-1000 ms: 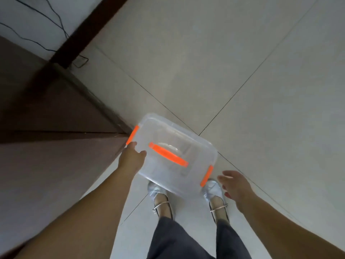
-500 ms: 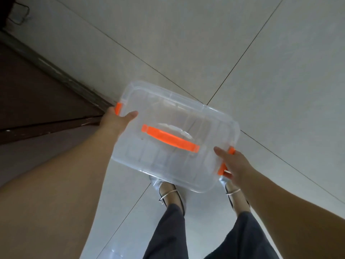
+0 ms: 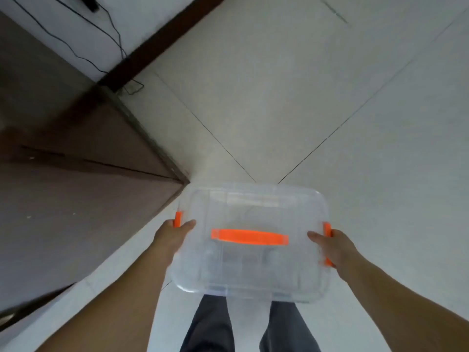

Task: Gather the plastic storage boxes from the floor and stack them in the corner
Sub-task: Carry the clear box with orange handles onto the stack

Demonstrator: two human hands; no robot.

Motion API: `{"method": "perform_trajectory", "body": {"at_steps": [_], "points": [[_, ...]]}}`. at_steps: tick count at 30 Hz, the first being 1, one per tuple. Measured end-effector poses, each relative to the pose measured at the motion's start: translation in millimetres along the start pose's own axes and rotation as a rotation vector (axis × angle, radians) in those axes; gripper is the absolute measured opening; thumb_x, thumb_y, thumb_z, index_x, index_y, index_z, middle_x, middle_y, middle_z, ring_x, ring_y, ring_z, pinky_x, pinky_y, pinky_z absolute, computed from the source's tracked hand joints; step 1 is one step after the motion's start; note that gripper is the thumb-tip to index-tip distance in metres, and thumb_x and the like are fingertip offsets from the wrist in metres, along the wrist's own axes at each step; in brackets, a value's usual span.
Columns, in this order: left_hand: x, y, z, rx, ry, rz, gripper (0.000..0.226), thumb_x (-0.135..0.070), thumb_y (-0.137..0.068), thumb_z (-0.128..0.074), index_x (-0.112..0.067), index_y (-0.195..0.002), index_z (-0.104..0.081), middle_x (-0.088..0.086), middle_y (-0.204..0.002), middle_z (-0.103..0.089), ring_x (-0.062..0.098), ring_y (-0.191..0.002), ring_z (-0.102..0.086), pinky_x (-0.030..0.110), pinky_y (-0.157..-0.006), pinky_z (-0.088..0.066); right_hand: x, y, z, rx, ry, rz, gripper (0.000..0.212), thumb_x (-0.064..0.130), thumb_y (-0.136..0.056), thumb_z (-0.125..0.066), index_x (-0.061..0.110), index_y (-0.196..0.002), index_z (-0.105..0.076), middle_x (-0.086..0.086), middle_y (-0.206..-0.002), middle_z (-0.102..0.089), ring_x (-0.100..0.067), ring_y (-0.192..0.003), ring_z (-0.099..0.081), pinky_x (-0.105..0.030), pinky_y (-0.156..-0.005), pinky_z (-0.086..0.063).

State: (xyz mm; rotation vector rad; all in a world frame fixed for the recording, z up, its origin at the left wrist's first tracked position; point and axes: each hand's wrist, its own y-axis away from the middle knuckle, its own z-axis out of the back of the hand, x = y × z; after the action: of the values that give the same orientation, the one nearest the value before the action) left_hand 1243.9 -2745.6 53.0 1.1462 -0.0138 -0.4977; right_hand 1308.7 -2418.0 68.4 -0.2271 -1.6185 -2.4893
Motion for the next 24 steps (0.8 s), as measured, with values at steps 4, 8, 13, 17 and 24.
{"method": "perform_trajectory", "body": {"at_steps": [4, 8, 13, 17, 24], "points": [[16.0, 81.2, 21.4, -0.031, 0.172, 0.038, 0.052, -0.036, -0.087, -0.062, -0.003, -0.126, -0.054, 0.019, -0.122, -0.062, 0.038, -0.112, -0.059, 0.047, -0.099, -0.047, 26.8, 53.4, 37.4, -0.007, 0.16, 0.141, 0.017, 0.024, -0.082, -0.067, 0.009, -0.087, -0.06, -0.008, -0.072, -0.058, -0.022, -0.063, -0.056, -0.032, -0.056, -0.047], [41.7, 156.7, 37.5, -0.106, 0.309, 0.043, 0.049, -0.034, -0.088, -0.059, -0.002, -0.125, -0.055, 0.019, -0.121, -0.062, 0.038, -0.111, -0.059, 0.046, -0.096, -0.047, 43.3, 99.9, 58.5, 0.031, 0.295, 0.233, 0.021, 0.024, -0.082, -0.068, 0.013, -0.07, -0.054, -0.006, -0.061, -0.051, -0.022, -0.055, -0.051, -0.029, -0.051, -0.042], [102.9, 238.7, 57.3, -0.215, 0.541, 0.108, 0.046, -0.03, -0.089, -0.06, 0.003, -0.121, -0.057, 0.023, -0.119, -0.062, 0.04, -0.111, -0.059, 0.048, -0.096, -0.048, 54.7, 161.9, 52.5, 0.127, 0.475, 0.37, 0.015, 0.024, -0.083, -0.067, 0.012, -0.077, -0.06, -0.008, -0.07, -0.059, -0.029, -0.074, -0.06, -0.032, -0.065, -0.048], [138.2, 273.1, 61.0, -0.28, 0.637, 0.135, 0.033, -0.028, -0.09, -0.057, 0.0, -0.106, -0.062, 0.013, -0.089, -0.061, 0.029, -0.084, -0.057, 0.036, -0.072, -0.047, 50.3, 185.6, 36.5, 0.201, 0.589, 0.384, 0.018, 0.024, -0.084, -0.067, 0.008, -0.09, -0.062, -0.018, -0.093, -0.067, -0.036, -0.093, -0.065, -0.04, -0.078, -0.051], [247.3, 353.9, 49.2, -0.433, 0.849, 0.243, 0.025, -0.024, -0.091, -0.055, -0.001, -0.099, -0.06, 0.011, -0.078, -0.053, 0.027, -0.076, -0.052, 0.03, -0.069, -0.04, 19.4, 252.5, -19.5, 0.337, 0.819, 0.538, 0.018, 0.025, -0.085, -0.065, 0.012, -0.076, -0.056, -0.017, -0.098, -0.064, -0.031, -0.083, -0.061, -0.038, -0.076, -0.049]]}}
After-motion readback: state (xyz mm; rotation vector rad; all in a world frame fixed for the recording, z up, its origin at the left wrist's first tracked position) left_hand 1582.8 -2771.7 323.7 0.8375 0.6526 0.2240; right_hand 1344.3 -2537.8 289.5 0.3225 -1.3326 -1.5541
